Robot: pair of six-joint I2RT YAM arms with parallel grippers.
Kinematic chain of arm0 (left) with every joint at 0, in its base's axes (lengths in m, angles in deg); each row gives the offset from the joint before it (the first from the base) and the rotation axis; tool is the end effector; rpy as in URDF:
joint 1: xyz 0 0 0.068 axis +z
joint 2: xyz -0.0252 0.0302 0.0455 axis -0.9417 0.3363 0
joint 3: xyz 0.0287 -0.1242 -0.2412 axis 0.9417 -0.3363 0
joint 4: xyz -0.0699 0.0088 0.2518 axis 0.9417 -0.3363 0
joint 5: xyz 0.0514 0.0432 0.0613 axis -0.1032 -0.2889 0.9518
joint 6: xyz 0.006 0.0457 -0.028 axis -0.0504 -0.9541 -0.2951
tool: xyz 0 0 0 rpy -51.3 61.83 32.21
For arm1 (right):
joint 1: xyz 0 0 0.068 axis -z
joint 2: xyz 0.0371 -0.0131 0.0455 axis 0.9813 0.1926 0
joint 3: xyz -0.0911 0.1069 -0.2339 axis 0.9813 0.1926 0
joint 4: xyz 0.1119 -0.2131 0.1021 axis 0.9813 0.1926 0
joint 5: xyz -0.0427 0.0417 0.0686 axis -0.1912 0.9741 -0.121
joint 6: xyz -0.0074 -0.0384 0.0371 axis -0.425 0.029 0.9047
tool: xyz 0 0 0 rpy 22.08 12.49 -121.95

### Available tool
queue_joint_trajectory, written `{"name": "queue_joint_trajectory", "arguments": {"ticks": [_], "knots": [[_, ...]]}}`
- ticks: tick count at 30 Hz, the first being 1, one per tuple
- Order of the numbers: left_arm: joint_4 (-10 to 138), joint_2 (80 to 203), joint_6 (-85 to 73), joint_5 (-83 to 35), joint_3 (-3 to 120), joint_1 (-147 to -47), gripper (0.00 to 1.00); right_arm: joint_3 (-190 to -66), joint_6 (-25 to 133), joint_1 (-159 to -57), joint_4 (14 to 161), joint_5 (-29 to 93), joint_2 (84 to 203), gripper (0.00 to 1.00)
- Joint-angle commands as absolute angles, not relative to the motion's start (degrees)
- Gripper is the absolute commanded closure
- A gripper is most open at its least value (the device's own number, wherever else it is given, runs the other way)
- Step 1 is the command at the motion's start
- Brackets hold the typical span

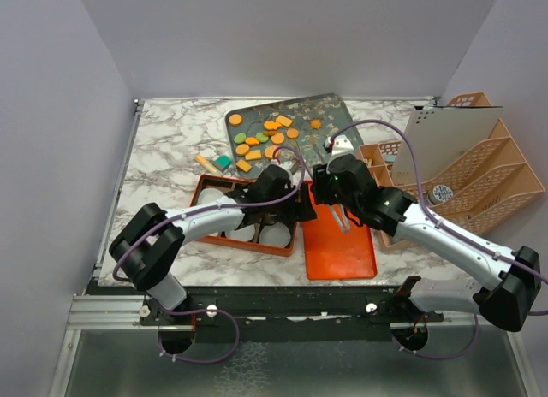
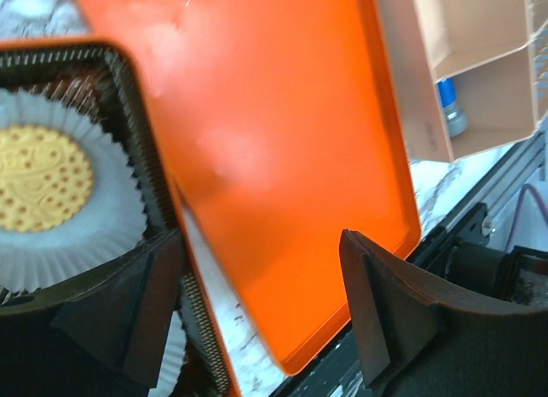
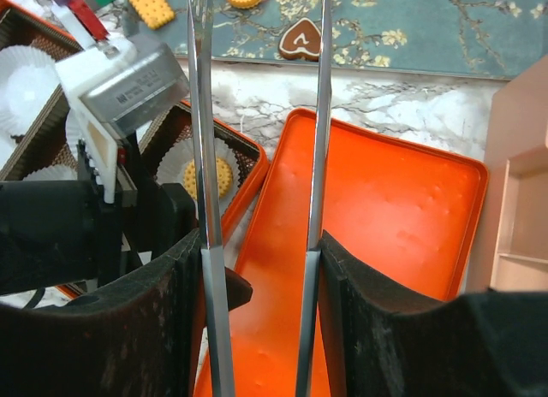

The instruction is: Pack the cookies

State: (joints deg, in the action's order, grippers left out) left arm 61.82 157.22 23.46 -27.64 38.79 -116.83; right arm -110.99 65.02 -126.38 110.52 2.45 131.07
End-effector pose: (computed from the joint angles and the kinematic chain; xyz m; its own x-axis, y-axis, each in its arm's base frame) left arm 0.2282 -0.2510 0.2029 -0.8634 -0.0254 -0.5038 0.3342 0.7194 -0.6090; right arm 0.1888 0.1863 0.3168 -0.5030 -0.1237 -0.8554 -0.3357 0.9399 0.0615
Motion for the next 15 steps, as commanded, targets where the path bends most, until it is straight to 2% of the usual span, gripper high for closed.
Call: {"name": "queue_joint_trajectory", "arguments": {"ticks": [1,10,15], "knots": [[62.1,152.6,21.0,-23.4,42.3,-115.6,0.18,-111.8,65.1,-125.3,111.5,1.1,130.7,0.49],[52.6,136.3,17.5,-21.0,37.8,-102.0,0.13,-116.2,63.4,-120.4,111.2,9.0,137.3,0.49],[43.3,125.4,10.4,-10.7,39.6,-98.5,0.06,-119.8,62.0,-118.0,110.9,13.6,142.7,0.49]]}}
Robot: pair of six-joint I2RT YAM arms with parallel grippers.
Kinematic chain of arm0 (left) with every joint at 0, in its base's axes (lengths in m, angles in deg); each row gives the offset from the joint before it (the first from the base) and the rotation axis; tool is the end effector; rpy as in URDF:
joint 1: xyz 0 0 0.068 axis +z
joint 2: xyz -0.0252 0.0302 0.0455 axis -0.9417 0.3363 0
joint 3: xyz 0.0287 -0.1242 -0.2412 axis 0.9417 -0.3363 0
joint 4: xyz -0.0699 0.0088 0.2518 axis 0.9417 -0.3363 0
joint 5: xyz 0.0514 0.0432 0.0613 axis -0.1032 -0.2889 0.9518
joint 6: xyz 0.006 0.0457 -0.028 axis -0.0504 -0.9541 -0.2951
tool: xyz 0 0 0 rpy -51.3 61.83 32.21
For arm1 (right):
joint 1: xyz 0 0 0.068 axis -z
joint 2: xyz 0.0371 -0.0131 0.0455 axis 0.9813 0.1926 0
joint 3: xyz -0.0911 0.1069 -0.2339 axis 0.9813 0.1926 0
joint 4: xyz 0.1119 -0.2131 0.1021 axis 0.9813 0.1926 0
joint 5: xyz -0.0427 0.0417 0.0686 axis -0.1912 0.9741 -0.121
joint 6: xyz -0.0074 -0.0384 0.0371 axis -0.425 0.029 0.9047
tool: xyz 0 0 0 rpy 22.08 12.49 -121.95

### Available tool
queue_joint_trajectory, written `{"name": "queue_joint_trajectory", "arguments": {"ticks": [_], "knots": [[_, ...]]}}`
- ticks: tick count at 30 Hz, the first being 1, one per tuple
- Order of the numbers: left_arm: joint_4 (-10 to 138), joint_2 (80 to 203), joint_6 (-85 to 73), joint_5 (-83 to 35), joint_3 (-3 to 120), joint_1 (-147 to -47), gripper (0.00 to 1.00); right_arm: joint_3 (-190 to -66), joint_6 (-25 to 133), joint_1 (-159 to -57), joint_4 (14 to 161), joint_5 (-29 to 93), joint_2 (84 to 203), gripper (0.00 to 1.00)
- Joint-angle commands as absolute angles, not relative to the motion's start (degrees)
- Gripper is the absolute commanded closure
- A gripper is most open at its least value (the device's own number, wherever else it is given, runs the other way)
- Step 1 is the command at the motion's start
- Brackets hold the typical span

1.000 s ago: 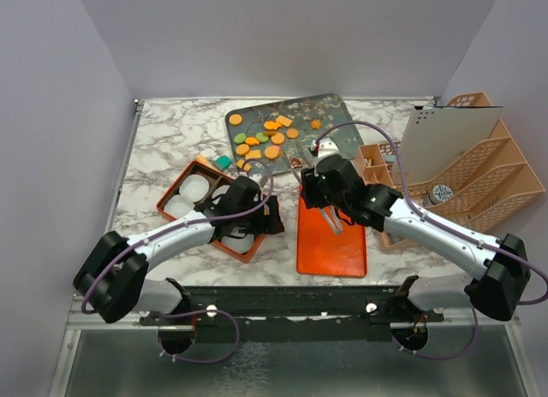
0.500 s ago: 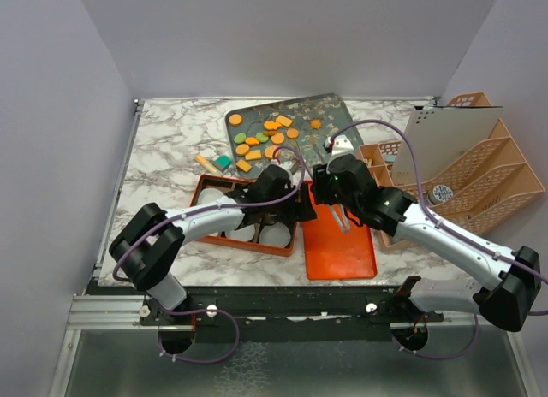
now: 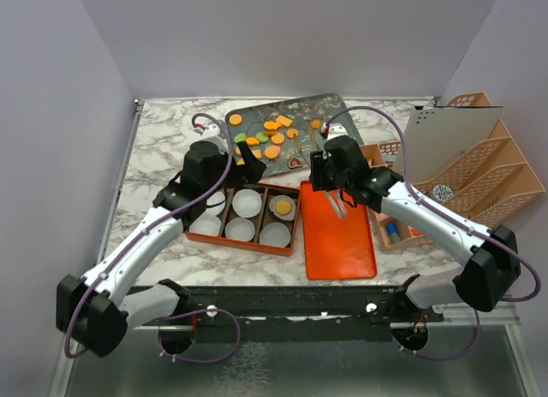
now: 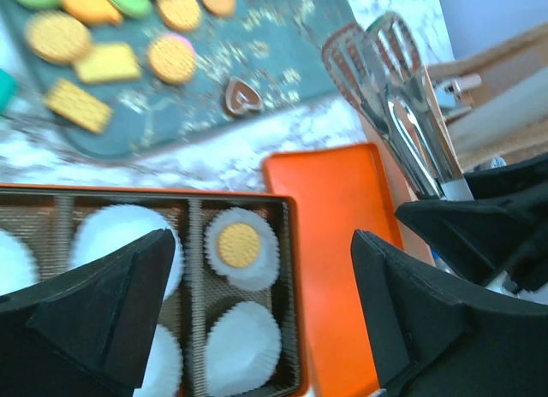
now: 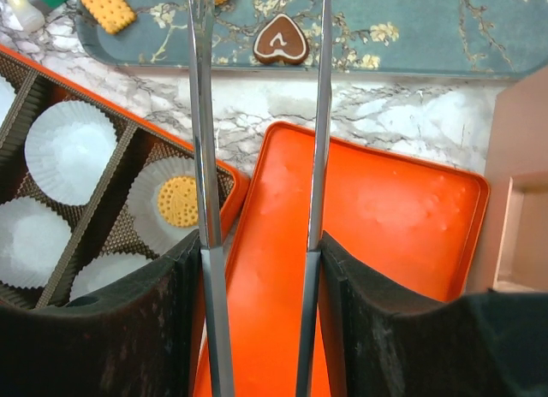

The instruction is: Pack the cookies

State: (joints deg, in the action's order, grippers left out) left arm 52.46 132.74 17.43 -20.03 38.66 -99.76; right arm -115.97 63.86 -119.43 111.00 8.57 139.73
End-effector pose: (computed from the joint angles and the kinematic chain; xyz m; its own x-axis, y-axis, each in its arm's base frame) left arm 0.2323 -0.1340 0.3092 -0.6018 -0.3187 -0.7323 0.2466 0.7980 -0.5499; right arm 0.2343 0.1876 0.3052 -0.5802 -0.1288 -0.8042 -0.3079 0.9488 0.0702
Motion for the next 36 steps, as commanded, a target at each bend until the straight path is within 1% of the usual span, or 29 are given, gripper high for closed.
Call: {"name": "queue_joint_trajectory", "arguments": {"ticks": [1,5,10,19,26,36], "knots": [[41.8,123.6,8.8,-8.5,40.0,-98.2,0.05,-120.5,61.7,-117.5,110.9,14.4,143.8,0.49],[38.8,116.9,2.1,0.7,40.1,-97.9,0.02,-124.2,60.3,-116.3,111.8,17.2,148.5,0.48],[42.8,111.3,-4.0,9.6,34.3,-97.7,0.01,-128.2,59.4,-116.1,113.0,19.2,154.5,0.48],[43.0,107.3,-4.5,10.3,31.1,-96.4,0.01,-137.3,58.7,-116.2,117.1,20.7,165.1,0.48],[43.0,106.5,-4.6,10.3,30.9,-96.5,0.01,-143.0,58.1,-116.2,120.3,22.4,170.3,0.45],[43.3,106.1,-4.6,9.8,30.5,-97.1,0.01,-144.7,58.4,-116.2,125.5,20.6,172.2,0.41]]}}
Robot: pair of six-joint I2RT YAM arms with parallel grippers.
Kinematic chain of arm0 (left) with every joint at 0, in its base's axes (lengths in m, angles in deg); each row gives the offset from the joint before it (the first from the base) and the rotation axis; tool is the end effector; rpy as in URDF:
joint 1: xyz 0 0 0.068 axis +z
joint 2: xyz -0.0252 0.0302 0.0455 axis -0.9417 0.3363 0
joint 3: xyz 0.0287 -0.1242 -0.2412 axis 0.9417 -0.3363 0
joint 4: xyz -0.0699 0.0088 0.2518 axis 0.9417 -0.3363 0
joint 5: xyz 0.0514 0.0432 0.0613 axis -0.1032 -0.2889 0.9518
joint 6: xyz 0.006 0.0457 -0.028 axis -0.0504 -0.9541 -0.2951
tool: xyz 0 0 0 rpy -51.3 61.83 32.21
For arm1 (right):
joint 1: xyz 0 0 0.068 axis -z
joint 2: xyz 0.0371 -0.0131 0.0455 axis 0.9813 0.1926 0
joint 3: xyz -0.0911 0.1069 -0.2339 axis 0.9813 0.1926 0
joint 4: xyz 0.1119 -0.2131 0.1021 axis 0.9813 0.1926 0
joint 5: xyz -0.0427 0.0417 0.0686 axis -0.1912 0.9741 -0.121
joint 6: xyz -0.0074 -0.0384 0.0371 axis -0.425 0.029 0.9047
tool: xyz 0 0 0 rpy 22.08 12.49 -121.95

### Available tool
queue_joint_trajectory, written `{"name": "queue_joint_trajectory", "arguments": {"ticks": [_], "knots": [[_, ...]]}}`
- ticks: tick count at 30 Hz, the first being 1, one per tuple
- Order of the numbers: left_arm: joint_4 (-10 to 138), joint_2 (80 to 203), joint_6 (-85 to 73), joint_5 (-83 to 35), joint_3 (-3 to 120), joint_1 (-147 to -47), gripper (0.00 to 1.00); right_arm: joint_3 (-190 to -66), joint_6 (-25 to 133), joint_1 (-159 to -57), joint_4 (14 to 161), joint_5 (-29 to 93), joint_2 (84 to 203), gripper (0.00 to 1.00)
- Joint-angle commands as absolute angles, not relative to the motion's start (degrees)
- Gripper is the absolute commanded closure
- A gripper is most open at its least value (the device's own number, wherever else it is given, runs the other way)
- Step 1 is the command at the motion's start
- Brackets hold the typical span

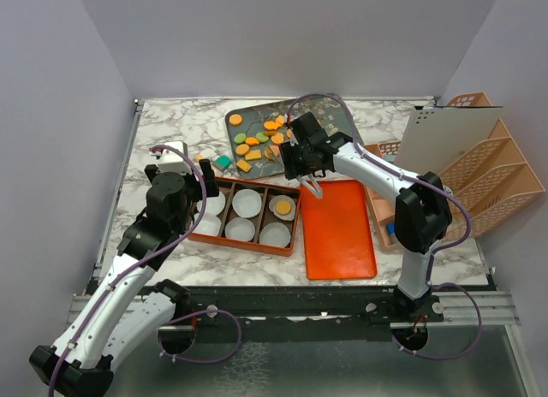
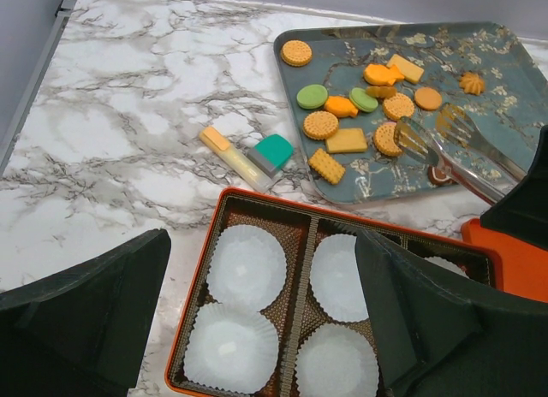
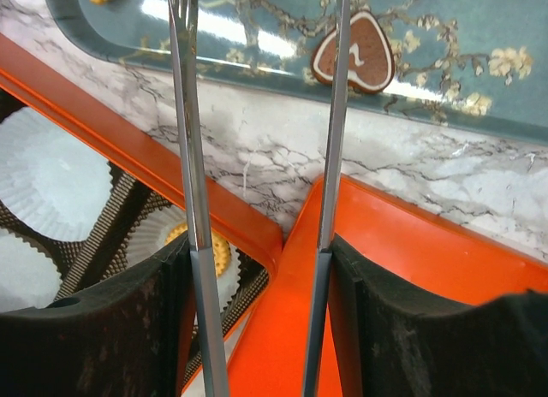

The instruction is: Pack the cookies

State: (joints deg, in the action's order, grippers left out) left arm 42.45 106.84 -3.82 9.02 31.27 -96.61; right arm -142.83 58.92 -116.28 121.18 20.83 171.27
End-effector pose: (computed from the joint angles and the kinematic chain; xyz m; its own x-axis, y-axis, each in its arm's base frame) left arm 0.1527 -0.0586 0.3357 -0.2379 -0.1243 -0.9633 -0.0202 0.9922 -0.1230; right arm 0.3378 0.2553 0.2561 -0.7374 -0.3040 -0.6032 -0.4340 0.8975 0.0783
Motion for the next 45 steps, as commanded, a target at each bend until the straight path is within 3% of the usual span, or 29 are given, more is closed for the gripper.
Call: {"name": "queue_joint_trajectory", "arguments": {"ticks": [1,19,45], "knots": [[43.3,106.1,-4.6,9.8,30.5,-97.2,0.01,-144.8,58.5,-116.2,126.7,20.0,172.3,0.41],[43.5,106.0,-4.7,10.0,30.2,-98.6,0.01,-141.8,59.7,-112.6,134.3,19.2,168.9,0.38],[43.9,105.7,-5.0,10.0,30.1,-98.7,0.01,-154.0,61.4,-112.3,144.4,22.9,178.7,0.40]]}}
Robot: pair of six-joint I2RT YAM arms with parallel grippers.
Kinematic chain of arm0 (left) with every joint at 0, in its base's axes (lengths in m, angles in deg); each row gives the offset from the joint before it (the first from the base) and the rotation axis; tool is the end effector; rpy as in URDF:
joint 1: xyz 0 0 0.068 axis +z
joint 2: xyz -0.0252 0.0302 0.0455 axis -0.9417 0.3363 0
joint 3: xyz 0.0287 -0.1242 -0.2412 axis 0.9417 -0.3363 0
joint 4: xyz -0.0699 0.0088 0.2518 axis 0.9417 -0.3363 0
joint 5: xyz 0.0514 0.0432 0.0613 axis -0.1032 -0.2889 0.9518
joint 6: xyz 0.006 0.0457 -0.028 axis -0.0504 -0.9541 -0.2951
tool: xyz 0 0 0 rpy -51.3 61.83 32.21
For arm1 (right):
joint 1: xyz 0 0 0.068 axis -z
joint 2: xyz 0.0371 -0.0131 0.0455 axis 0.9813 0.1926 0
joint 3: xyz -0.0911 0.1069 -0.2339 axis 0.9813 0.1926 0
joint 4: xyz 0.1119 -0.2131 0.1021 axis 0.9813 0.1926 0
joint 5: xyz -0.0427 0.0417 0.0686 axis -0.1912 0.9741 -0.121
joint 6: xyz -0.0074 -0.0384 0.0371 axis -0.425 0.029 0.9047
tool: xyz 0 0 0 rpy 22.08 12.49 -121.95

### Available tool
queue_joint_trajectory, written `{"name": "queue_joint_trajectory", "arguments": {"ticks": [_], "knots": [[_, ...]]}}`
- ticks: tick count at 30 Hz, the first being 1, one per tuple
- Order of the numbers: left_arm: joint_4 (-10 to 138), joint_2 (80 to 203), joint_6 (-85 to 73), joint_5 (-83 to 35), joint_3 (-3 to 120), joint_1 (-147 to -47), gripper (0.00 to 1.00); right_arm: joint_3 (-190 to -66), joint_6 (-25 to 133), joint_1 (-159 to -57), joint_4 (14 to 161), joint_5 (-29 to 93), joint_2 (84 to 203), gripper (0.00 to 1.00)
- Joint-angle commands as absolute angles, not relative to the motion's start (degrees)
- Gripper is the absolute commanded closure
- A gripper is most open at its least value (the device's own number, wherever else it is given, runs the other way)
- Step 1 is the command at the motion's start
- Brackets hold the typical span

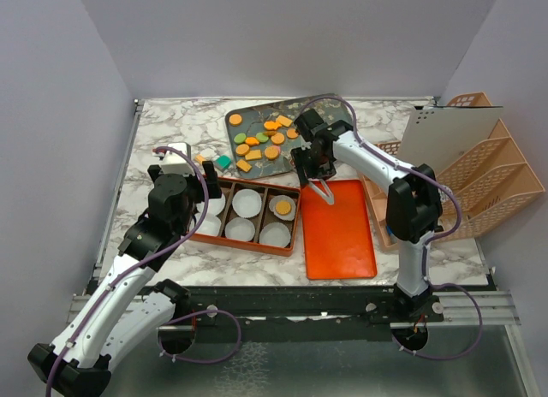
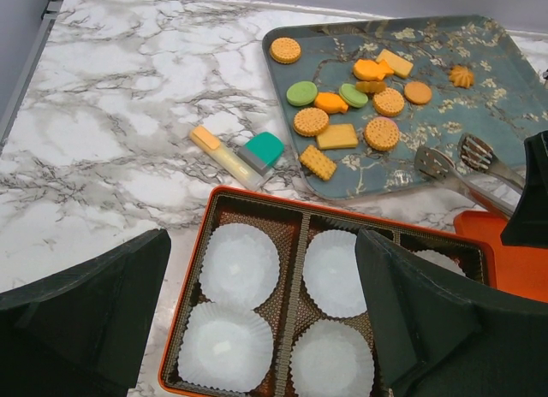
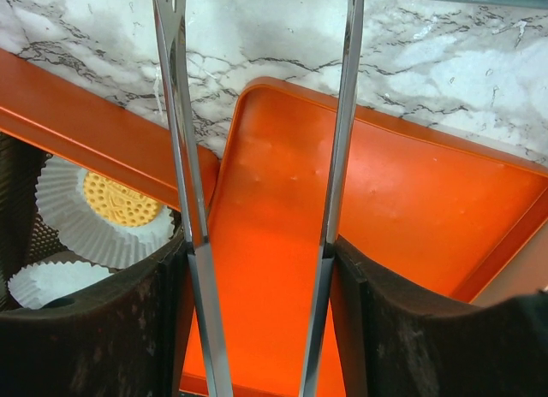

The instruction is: Pack the cookies

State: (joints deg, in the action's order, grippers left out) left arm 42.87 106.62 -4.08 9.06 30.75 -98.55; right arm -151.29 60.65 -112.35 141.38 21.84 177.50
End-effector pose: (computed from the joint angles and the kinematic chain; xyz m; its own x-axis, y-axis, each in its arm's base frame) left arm 0.1504 -0.0637 0.3339 -0.2400 -0.1126 -0.9642 0.0141 0.9927 -0.1194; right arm 0.3517 0.2305 0.2388 -0.8921 -0.3069 -0.3316 -0.3379 0.9404 0.0390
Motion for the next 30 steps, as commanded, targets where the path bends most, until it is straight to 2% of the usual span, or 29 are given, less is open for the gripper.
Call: {"name": "queue_joint_trajectory", "arguments": {"ticks": [1,19,30], "knots": [[44.0,105.7,-5.0,10.0,30.1,-98.7,0.01,-154.3,61.4,-112.3,144.5,22.9,178.9,0.40],[44.1,105.1,-5.2,10.1,30.0,-98.8,0.02,-161.0,61.2,-112.3,148.2,23.9,183.8,0.46],[44.2,105.1,-5.2,10.1,29.9,-98.7,0.02,-163.0,60.8,-112.3,147.8,23.9,182.6,0.64]]}}
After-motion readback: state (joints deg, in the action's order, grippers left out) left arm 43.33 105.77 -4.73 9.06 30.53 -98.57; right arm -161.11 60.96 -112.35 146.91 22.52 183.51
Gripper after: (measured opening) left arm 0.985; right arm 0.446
